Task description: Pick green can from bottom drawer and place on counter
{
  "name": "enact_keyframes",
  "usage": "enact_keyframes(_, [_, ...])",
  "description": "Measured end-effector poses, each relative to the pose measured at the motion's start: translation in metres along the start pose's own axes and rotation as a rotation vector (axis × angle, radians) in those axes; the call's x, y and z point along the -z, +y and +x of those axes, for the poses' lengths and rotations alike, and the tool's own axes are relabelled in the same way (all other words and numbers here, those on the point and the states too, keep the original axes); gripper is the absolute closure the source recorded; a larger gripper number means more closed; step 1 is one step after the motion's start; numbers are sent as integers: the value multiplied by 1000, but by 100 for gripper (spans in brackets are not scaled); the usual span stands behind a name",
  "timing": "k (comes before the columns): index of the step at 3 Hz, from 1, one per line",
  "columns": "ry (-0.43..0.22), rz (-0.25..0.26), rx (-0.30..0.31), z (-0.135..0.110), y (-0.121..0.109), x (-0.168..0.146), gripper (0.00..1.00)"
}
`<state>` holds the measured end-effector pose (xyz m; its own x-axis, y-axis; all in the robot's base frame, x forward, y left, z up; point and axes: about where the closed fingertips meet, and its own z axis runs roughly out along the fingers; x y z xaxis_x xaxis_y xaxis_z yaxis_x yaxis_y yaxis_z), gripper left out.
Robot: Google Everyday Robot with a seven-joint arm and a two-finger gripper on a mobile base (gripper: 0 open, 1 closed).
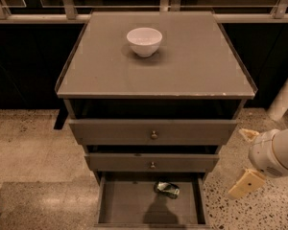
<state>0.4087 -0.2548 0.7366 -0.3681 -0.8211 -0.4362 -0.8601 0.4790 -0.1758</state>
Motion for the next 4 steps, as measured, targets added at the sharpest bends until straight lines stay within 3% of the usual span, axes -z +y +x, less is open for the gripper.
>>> enact_keyframes(1, [14, 39, -47, 14, 5, -1, 0])
enact_keyframes(2, [-4, 19, -164, 60, 29, -44, 0])
enact_keyframes(3, [-74, -70, -222, 91, 54, -106, 0])
enact_keyframes(4, [-155, -184, -233, 103, 73, -163, 0])
